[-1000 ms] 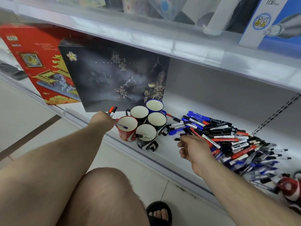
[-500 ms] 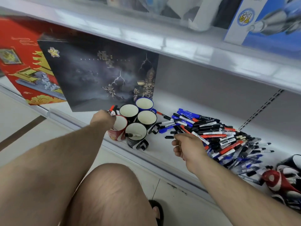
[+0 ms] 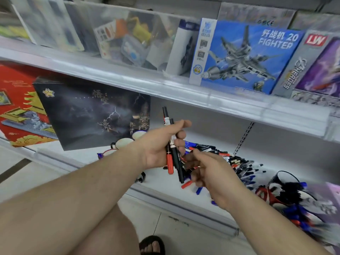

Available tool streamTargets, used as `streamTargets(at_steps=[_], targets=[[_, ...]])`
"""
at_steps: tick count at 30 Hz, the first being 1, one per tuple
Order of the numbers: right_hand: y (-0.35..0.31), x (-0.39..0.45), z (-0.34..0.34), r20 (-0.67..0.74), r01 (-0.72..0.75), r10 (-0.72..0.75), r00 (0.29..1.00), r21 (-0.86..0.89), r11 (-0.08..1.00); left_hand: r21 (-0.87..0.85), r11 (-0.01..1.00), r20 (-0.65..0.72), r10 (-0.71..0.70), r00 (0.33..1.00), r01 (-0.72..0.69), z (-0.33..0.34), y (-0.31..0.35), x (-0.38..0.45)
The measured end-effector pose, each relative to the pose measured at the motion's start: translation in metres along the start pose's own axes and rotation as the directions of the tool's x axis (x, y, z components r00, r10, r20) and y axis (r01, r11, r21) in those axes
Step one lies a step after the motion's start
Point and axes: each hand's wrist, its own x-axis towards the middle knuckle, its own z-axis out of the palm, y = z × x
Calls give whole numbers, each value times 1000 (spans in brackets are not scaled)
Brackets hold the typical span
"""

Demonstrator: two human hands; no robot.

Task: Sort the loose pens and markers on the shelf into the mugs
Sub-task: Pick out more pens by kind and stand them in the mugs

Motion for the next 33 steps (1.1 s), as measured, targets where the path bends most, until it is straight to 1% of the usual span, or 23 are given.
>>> streamTargets(at_steps=[3, 4, 6, 8, 10, 12, 13, 16, 18, 20, 23, 26, 27, 29, 31, 33], targets=[[-4, -21, -11, -6, 10, -11, 1000, -138, 990, -144, 990, 49, 21, 999, -13, 21, -21, -3], [-5, -27, -15, -7, -2, 1, 1000, -171, 985, -162, 987, 58, 31, 998, -22, 26, -28, -3], [-5, -37, -23, 5, -44, 46, 999, -182, 982, -162, 986, 62, 57, 996, -46, 34, -40, -2], [-3, -43, -31, 20, -64, 68, 998, -127, 990, -148, 986, 57, 88, 994, -79, 39, -46, 1], [2, -45, -36, 30, -47, 47, 998, 1, 999, -162, 981, 71, 116, 991, -103, 42, -49, 4], [8, -46, -42, 23, -14, 11, 1000, 128, 992, -167, 980, 117, 133, 984, -113, 44, -52, 6], [10, -47, -46, 13, 8, -10, 1000, 161, 987, -152, 982, 143, 133, 981, -111, 45, -53, 6], [13, -48, -57, -42, 58, -51, 998, 204, 977, -116, 989, 195, 109, 975, -88, 49, -58, 8], [15, -47, -63, -95, 83, -66, 993, 183, 980, -123, 990, 215, 101, 971, -75, 54, -60, 10], [18, -48, -65, -137, 113, -100, 985, 95, 989, -121, 989, 226, 110, 968, -84, 59, -62, 14], [17, -53, -62, -140, 166, -173, 975, -60, 984, -53, 992, 218, 124, 968, -116, 66, -69, 20], [15, -56, -60, -138, 210, -227, 964, -129, 969, 14, 992, 176, 124, 977, -128, 75, -77, 25], [17, -55, -62, -138, 224, -249, 959, -176, 959, 18, 991, 148, 126, 981, -130, 78, -80, 27], [24, -51, -66, -146, 225, -296, 944, -370, 901, 16, 991, 80, 129, 988, -130, 82, -86, 33], [32, -48, -72, -153, 191, -322, 934, -548, 814, 39, 992, 27, 116, 993, -117, 86, -94, 39], [36, -46, -79, -171, 159, -357, 919, -666, 729, 90, 993, -23, 84, 996, -82, 93, -102, 45]])
